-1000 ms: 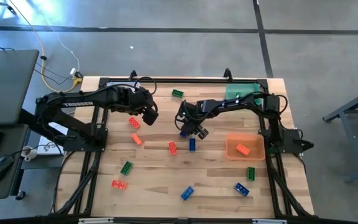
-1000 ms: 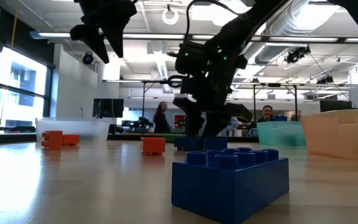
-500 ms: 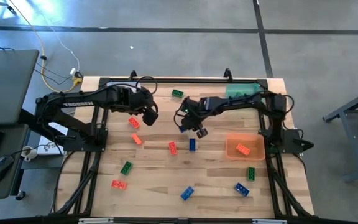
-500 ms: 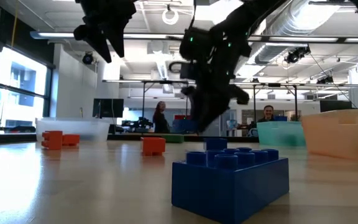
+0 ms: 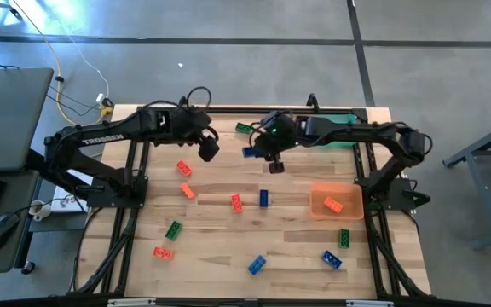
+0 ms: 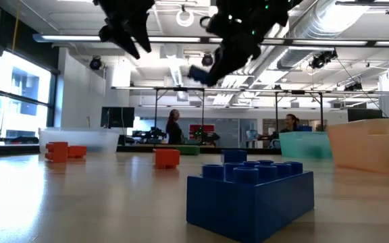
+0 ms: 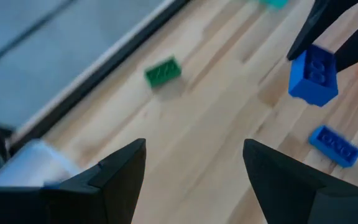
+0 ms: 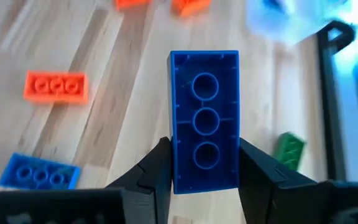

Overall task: Sort & place blocks by color
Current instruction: Put the blue game piece into the transparent bin

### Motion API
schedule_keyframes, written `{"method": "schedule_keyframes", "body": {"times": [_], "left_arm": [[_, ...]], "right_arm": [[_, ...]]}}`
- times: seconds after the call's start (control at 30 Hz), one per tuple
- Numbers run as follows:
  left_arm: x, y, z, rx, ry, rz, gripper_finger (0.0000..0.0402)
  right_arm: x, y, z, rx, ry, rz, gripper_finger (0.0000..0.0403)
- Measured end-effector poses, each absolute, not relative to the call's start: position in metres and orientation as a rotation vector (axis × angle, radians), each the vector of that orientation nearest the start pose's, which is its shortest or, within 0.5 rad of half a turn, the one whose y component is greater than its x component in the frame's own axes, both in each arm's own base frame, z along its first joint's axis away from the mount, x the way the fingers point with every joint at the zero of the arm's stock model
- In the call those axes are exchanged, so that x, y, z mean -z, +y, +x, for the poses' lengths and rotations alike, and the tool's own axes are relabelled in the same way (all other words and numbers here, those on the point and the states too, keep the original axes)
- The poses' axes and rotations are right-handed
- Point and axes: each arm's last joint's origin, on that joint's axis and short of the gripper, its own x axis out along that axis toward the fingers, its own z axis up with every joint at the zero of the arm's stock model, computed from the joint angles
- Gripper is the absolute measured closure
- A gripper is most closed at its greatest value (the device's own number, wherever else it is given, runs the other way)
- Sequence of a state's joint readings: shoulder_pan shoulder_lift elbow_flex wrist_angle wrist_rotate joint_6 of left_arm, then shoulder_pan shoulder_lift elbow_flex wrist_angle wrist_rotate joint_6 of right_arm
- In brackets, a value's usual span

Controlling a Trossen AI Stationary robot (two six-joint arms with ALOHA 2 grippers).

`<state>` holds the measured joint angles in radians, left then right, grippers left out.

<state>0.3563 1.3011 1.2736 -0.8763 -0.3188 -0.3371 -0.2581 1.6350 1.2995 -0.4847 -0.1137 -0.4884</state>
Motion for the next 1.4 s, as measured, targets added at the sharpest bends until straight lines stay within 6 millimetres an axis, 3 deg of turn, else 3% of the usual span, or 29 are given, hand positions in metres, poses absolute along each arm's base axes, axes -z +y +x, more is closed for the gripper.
{"method": "schedule_keyframes", "body": {"times": [0.3, 0.63, 0.97, 1.4], "left_arm": [[-0.377, 0.105, 0.225, -0.649, 0.539, -0.071, 0.0147], [-0.417, 0.107, 0.207, -0.505, 0.241, 0.076, 0.0147], [-0.436, 0.114, 0.199, -0.532, 0.061, 0.068, 0.0131], [-0.432, 0.115, 0.209, -0.221, 0.035, -0.013, 0.0126]], "right_arm": [[-0.334, -0.082, 0.321, 0.096, 0.537, -0.220, 0.0287], [-0.380, -0.079, 0.308, 0.177, 0.227, -0.122, 0.0287], [-0.402, -0.078, 0.309, 0.171, -0.003, -0.079, 0.0287], [-0.409, -0.078, 0.311, 0.126, -0.096, 0.018, 0.0287]]}}
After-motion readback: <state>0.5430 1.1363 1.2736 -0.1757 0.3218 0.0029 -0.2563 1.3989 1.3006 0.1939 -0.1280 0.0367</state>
